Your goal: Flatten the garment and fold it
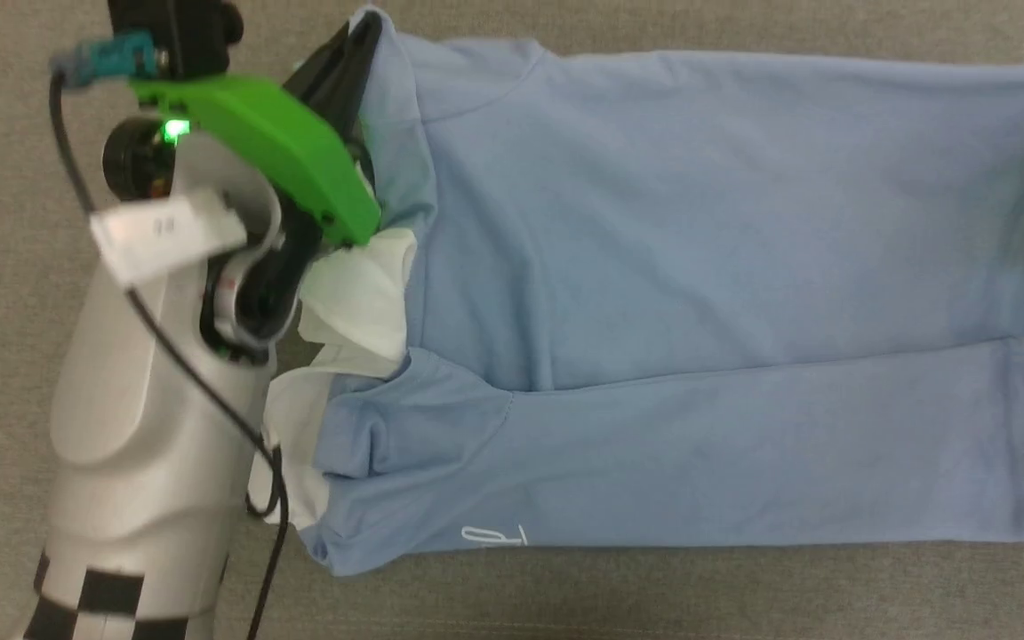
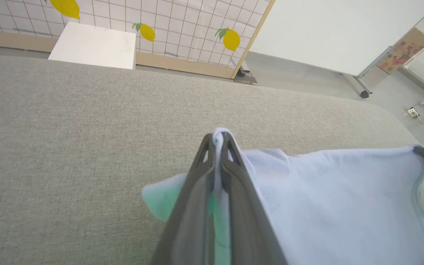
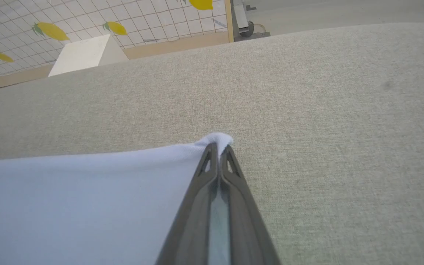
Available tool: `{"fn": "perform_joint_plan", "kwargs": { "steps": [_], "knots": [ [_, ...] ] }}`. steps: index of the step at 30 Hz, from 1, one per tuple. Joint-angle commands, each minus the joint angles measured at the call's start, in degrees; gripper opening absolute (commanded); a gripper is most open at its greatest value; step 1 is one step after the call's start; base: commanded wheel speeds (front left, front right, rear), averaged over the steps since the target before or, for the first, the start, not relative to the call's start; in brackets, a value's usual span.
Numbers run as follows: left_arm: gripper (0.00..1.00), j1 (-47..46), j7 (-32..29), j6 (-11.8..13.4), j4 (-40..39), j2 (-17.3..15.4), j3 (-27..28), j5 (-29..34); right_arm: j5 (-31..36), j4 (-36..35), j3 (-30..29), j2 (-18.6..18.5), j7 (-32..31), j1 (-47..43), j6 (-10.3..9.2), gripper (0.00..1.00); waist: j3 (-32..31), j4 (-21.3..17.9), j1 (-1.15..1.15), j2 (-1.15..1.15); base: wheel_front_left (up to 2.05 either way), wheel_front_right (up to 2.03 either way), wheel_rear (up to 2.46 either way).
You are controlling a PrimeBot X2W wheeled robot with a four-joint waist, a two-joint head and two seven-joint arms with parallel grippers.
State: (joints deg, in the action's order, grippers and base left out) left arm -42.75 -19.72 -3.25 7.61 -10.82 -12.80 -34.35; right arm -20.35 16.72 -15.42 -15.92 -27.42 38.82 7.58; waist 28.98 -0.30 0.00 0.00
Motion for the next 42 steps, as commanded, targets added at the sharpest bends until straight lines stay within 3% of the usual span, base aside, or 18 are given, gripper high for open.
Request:
{"fn": "perform_joint_plan", "kwargs": {
  "steps": [1,12,27,34,42],
  "knots": [
    [0.0,1.8,1.7,-0.8,-1.2,-0.7,0.0,-0.1,-1.1,-0.8,0.0,0.0,0.9,-1.7,-0.09,0.0,-2.4,0.1,0.0,0.0,0.0,0.0,0.0],
    [0.0,14.2,9.1,-2.9,-10.0,-3.3,-0.7,-0.9,-6.6,-8.3,-1.7,0.9,4.8,-14.1,-0.09,0.0,-9.1,1.1,0.0,0.0,0.0,0.0,0.0],
    [0.0,33.3,11.3,-1.2,-20.6,-3.0,0.5,-6.1,-9.9,-14.4,-6.1,5.5,3.3,-27.6,-0.09,0.0,-13.0,1.1,0.0,0.0,0.0,0.0,0.0],
    [0.0,41.9,11.5,-1.2,-20.9,-2.5,1.3,-11.1,-10.5,-15.3,-8.7,7.6,1.4,-33.1,-0.09,0.0,-13.5,1.8,0.0,0.0,0.0,0.0,0.0],
    [0.0,42.7,8.5,-0.3,-15.1,-2.3,-0.2,-12.5,-8.3,-14.6,-9.4,9.3,0.1,-34.9,-0.09,0.0,-13.9,2.0,0.0,0.0,0.0,0.0,0.0]
  ]
}}
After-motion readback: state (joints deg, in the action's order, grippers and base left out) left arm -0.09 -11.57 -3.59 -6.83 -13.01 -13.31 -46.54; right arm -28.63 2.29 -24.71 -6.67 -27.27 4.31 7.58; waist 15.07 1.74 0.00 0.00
